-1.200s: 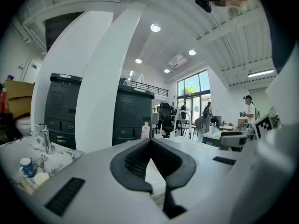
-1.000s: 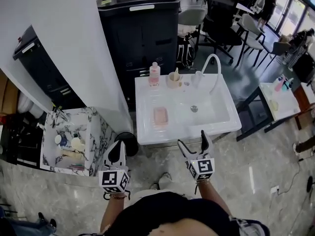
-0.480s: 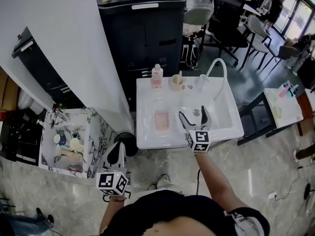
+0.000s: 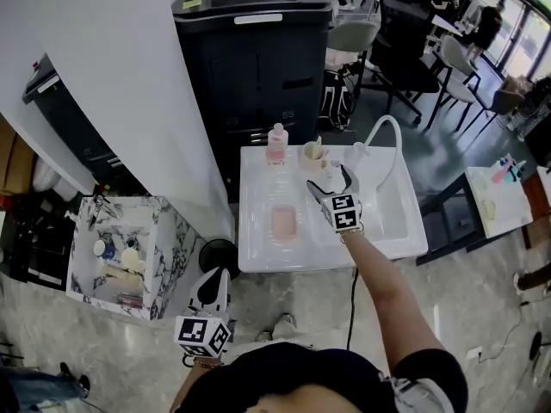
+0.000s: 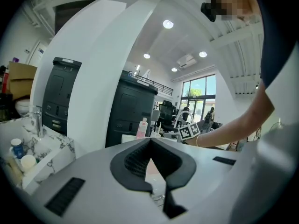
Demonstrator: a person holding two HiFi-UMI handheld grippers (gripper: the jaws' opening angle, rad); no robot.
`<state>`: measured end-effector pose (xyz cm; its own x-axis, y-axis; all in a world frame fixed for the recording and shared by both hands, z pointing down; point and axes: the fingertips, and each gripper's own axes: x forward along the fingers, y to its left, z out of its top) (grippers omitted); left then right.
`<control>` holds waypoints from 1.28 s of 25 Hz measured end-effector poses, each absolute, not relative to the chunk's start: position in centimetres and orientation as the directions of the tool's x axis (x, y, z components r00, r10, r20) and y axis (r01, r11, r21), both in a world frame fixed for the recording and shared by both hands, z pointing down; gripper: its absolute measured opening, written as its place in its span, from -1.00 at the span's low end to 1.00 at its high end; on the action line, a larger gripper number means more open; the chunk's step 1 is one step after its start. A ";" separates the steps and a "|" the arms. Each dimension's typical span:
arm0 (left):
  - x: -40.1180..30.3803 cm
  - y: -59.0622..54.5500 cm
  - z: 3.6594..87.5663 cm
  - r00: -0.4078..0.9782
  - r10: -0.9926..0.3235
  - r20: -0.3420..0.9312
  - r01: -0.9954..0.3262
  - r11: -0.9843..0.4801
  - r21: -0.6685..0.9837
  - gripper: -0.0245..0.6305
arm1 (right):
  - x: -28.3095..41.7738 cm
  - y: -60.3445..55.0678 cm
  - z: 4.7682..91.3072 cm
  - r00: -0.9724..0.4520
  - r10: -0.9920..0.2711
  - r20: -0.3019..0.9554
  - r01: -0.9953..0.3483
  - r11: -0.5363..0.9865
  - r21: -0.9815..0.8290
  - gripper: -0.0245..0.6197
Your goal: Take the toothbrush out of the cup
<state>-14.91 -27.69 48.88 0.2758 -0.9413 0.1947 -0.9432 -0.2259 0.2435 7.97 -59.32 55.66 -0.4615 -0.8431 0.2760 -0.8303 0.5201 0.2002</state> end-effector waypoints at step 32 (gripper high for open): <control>-18.6 -26.1 49.3 0.114 -0.966 0.231 -0.971 -0.059 0.231 -0.92 | 7.4 -71.1 57.7 -0.352 -0.844 0.404 -0.878 0.447 0.169 -0.42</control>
<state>-18.55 -26.15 49.33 0.1140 -0.9662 0.2312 -0.9711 -0.0593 0.2311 7.44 -71.05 57.71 -0.3525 -0.8443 0.4036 -0.8782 0.4474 0.1691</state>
